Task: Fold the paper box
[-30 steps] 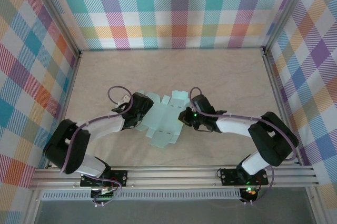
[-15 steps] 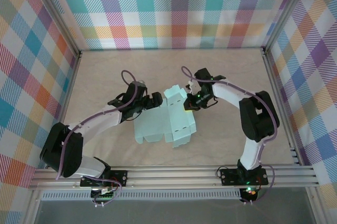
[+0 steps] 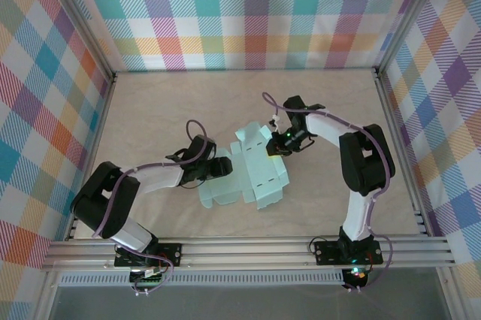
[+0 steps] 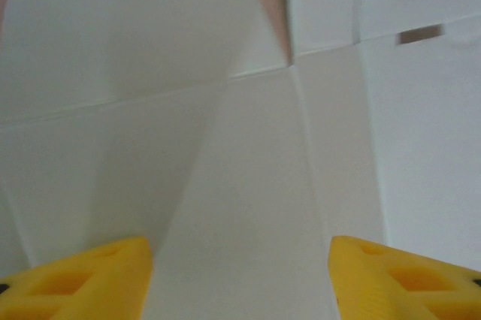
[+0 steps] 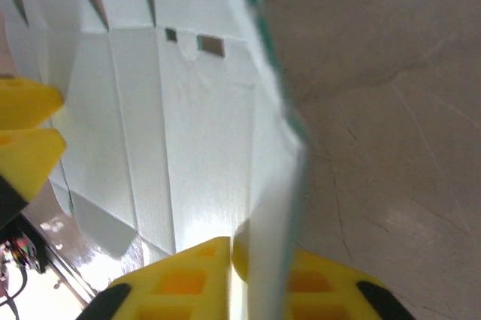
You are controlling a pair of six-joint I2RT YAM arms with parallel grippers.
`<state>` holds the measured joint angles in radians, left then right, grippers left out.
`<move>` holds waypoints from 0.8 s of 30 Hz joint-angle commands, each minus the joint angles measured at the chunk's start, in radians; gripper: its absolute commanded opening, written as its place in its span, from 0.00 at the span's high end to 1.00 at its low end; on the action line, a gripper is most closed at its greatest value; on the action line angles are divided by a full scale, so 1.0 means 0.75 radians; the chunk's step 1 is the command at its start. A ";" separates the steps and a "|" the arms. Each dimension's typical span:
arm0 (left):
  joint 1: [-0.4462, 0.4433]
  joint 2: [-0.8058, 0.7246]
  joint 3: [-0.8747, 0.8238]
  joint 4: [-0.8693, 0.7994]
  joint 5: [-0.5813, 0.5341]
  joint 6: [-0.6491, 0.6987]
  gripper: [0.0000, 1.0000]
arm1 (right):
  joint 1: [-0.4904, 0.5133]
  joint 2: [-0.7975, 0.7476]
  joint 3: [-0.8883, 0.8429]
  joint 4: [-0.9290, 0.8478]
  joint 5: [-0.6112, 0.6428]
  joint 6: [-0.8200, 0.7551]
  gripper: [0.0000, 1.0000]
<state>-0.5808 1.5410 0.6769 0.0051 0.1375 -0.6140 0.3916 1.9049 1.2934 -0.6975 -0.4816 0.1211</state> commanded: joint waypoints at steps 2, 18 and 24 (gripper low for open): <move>-0.017 0.059 -0.032 0.075 -0.017 -0.067 0.44 | -0.010 -0.106 -0.101 0.171 -0.021 0.081 0.75; -0.019 0.049 -0.105 0.061 -0.200 -0.185 0.44 | -0.056 -0.481 -0.571 0.609 0.065 0.326 0.76; -0.019 0.072 -0.103 0.071 -0.200 -0.189 0.43 | -0.056 -0.517 -0.595 0.620 0.138 0.344 0.89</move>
<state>-0.5934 1.5543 0.6369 0.1390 0.0387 -0.7422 0.3519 1.5551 0.8600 -0.2665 -0.4007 0.3660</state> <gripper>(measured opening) 0.567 0.123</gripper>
